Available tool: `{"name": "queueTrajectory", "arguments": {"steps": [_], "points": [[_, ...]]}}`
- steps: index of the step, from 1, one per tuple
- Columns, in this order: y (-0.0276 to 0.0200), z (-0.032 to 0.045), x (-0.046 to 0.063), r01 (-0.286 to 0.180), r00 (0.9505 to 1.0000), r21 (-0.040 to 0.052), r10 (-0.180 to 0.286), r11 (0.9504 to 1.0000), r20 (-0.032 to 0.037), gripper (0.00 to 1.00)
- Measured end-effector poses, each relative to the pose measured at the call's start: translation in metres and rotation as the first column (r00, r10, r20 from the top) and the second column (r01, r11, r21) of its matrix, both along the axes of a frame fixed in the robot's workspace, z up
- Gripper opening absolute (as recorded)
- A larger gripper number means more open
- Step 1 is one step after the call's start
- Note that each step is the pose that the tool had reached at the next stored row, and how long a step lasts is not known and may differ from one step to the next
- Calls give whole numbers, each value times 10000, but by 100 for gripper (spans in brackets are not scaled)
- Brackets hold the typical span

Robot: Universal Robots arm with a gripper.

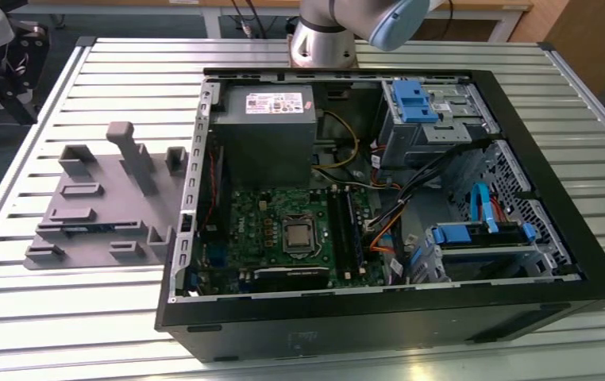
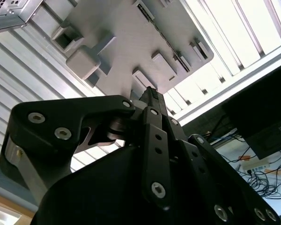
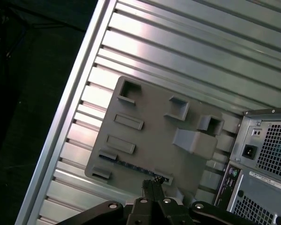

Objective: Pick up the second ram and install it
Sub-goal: 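Pick up the second ram and move it above second insertion slot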

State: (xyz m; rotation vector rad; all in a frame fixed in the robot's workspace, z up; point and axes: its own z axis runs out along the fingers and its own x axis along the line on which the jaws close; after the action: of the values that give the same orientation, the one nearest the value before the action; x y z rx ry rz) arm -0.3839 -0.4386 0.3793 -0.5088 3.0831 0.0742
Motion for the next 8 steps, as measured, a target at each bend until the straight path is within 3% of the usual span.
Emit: {"name": "queueTrajectory", "arguments": {"steps": [8], "points": [[0,0,0,-141,9999,0,141,9999,0,11]]}}
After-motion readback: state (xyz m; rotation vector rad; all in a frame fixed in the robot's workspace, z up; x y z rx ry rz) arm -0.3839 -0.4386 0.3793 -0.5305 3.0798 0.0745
